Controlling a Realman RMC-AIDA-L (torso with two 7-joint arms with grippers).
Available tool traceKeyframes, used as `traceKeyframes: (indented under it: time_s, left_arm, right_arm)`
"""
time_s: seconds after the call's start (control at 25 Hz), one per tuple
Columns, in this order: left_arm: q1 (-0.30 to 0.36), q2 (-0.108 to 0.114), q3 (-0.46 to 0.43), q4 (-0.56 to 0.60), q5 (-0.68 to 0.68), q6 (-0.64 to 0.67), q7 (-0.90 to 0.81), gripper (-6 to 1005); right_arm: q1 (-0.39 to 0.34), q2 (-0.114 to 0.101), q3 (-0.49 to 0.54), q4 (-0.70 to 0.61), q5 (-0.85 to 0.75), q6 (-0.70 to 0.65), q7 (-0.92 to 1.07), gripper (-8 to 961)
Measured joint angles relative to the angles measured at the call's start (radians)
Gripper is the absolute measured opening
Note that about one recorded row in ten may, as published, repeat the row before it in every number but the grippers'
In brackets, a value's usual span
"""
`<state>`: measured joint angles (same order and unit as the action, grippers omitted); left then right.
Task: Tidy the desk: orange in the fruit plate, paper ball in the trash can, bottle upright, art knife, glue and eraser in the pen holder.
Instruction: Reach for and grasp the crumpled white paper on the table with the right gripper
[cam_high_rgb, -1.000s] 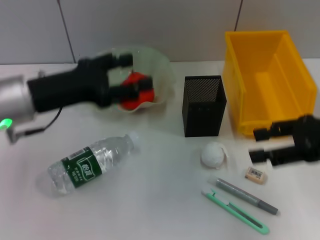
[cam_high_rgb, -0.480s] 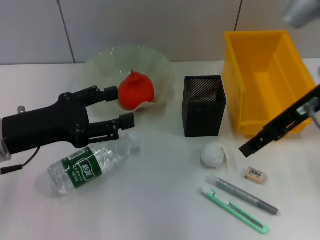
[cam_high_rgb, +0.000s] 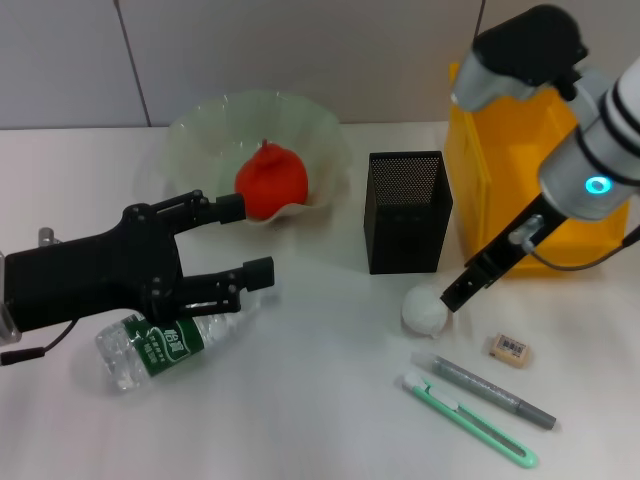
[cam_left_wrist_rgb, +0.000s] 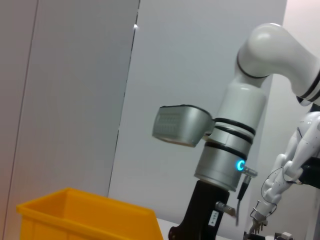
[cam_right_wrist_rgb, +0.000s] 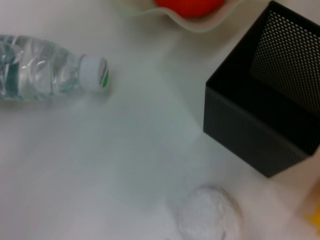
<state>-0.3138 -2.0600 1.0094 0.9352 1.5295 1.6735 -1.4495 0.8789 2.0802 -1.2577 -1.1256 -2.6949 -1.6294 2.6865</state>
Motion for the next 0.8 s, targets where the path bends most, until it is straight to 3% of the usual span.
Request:
traceKeyframes:
  time_s: [0.8]
  left_arm:
    - [0.029,0.005,-0.006,-0.039,0.015,0.018,0.019,821]
  right_arm:
    - [0.104,0.008,-0.138,0.274,0.067,0.229,0.005,662]
